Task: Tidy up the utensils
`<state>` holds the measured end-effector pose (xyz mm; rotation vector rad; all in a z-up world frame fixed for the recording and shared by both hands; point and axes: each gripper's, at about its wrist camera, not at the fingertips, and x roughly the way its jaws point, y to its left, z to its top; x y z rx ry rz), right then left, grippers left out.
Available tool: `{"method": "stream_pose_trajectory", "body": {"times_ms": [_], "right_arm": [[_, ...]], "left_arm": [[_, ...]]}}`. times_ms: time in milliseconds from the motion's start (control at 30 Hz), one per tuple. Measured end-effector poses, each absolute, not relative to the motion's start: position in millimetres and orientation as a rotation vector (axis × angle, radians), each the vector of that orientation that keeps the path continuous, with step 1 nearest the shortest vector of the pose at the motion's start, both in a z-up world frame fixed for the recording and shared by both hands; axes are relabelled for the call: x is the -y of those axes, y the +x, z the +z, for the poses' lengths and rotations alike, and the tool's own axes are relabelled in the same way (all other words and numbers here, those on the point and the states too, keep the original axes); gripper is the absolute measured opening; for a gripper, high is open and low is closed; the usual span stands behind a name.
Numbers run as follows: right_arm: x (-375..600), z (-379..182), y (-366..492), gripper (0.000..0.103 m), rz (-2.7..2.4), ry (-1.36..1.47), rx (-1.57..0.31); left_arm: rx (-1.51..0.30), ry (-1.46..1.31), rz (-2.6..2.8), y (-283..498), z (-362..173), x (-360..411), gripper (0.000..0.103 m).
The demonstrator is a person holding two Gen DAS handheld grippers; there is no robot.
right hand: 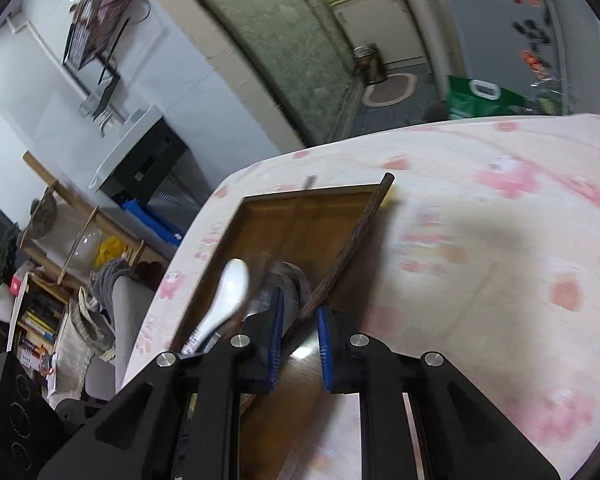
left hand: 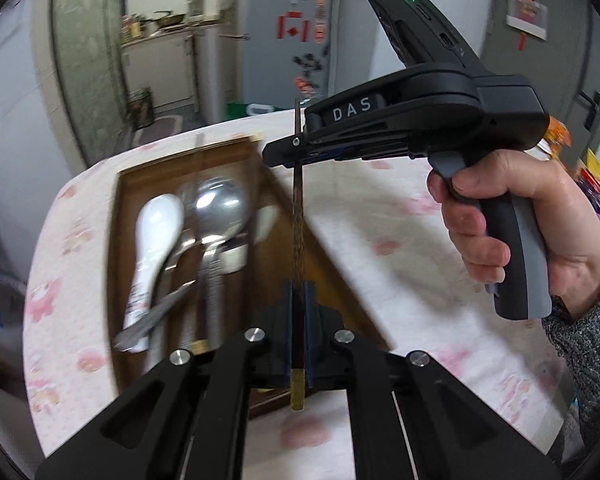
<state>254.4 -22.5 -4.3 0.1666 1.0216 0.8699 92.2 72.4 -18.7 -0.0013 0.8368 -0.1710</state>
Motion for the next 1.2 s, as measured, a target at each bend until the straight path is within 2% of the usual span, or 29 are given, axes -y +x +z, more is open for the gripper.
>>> {"method": "stream_pose_trajectory", "body": {"times_ms": [167, 200, 267, 400, 500, 533, 567, 633, 700, 767, 900, 1200], "right_arm": [[-22.5, -8.5, 256.6, 0.019, 0.881, 0.073, -1.032], [-25.7, -6.5, 254.0, 0.023, 0.863, 0.038, -1.011], [-22.2, -1.4, 249.1, 0.053, 0.862, 0.052, -0.981], [-13.6, 6.4, 240.2, 0.055, 0.884, 0.067, -0.953], [-4.0, 10.0, 235.8, 0.064, 0.881, 0.059, -0.938], [-0.1, 11.1, 234.8, 0.065, 0.875, 0.054, -0.930], [3.2, 11.5, 233.0, 0.067, 0.873, 0.053, -0.925], [13.6, 13.2, 228.5, 0.072, 0.875, 0.065, -0.902], [23.7, 13.5, 223.3, 0.082, 0.878, 0.077, -0.880], [34.8, 12.7, 218.3, 0.087, 0.882, 0.097, -0.862], [62.7, 15.5, 196.4, 0.091, 0.899, 0.122, -0.788], [110.0, 23.0, 91.8, 0.093, 0.856, -0.095, -0.395]], "left_arm": [[-0.850, -0.030, -0.073, 91.9, -26.2, -104.0, 0.008], [-0.857, -0.041, -0.067, 94.3, -28.7, -108.4, 0.007], [-0.863, -0.036, -0.048, 97.1, -31.2, -113.1, 0.007], [-0.870, -0.020, -0.046, 105.2, -34.9, -110.1, 0.007], [-0.871, 0.015, -0.054, 106.3, -36.1, -100.2, 0.010], [-0.866, 0.021, -0.053, 104.9, -35.7, -97.1, 0.024], [-0.860, 0.018, -0.056, 104.7, -36.4, -97.8, 0.050], [-0.826, 0.009, -0.065, 99.4, -33.8, -95.8, 0.073], [-0.799, 0.003, -0.072, 92.0, -31.6, -94.2, 0.077], [-0.775, -0.014, -0.086, 87.2, -30.4, -95.3, 0.093], [-0.698, -0.026, -0.082, 68.6, -24.2, -94.9, 0.100], [-0.461, -0.020, -0.069, 2.5, -8.2, -85.8, 0.100]]}}
